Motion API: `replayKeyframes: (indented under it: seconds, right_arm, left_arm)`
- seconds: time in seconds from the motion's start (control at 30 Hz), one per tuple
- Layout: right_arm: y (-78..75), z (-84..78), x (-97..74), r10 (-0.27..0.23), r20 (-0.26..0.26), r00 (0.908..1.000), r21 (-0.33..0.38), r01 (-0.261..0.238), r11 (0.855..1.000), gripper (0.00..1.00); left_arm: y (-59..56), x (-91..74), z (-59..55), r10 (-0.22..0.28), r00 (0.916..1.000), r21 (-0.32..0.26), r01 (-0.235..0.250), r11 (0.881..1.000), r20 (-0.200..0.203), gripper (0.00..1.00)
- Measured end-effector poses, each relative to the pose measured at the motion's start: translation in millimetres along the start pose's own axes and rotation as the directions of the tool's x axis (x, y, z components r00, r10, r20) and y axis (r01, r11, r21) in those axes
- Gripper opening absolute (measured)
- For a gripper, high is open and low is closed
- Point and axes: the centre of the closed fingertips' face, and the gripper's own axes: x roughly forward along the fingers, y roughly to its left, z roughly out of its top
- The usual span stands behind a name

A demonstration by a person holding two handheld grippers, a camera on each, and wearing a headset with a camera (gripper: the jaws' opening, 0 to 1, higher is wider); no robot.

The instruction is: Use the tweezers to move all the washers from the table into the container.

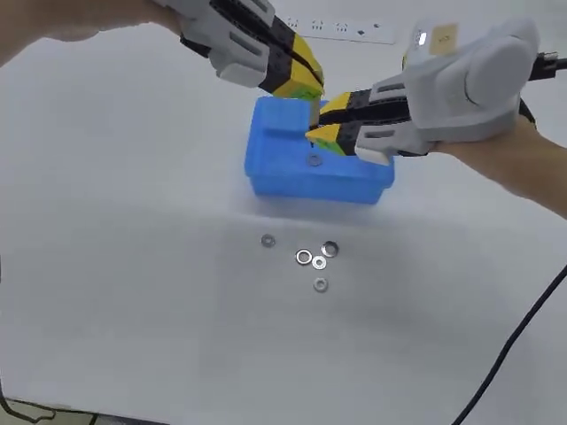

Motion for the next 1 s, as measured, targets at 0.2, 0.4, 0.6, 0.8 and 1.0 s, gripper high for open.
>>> replayKeyframes:
  seconds: [0.2, 0.4, 0.6, 0.8, 1.0]
  right_arm:
    - [11.8, 13.7, -12.8, 0.003, 0.006, 1.0, -0.047, -0.002, 0.999, 0.11]
    - [21.0, 20.6, -22.1, 0.003, 0.004, 1.0, -0.071, -0.002, 0.997, 0.1]
    - [35.5, 22.6, -35.5, -0.001, -0.002, 1.0, -0.087, 0.001, 0.996, 0.1]
    - [52.9, 15.9, -45.0, 0.006, -0.014, 0.9999, -0.082, -0.007, 0.997, 0.1]
    - [80.1, 2.5, -46.2, 0.05, -0.035, 0.9981, -0.088, -0.053, 0.995, 0.1]
  left_arm:
    - [-13.8, -8.3, 13.0, 0.013, 0.9999, 0.023, -0.013, 1.0, 0.004, 0.05]
    - [-26.0, -12.9, 23.1, 0.029, 0.9995, 0.031, -0.03, 0.999, 0.014, 0.05]
    - [-38.1, -11.9, 30.9, 0.033, 0.999, 0.022, -0.034, 0.999, 0.03, 0.06]
    - [-57.4, -5.4, 33.2, 0.023, 0.999, 0.024, -0.024, 0.999, 0.039, 0.06]
    - [-80.3, 4.8, 22.9, -0.002, 0.9986, 0.004, 0.001, 1.0, 0.052, 0.06]
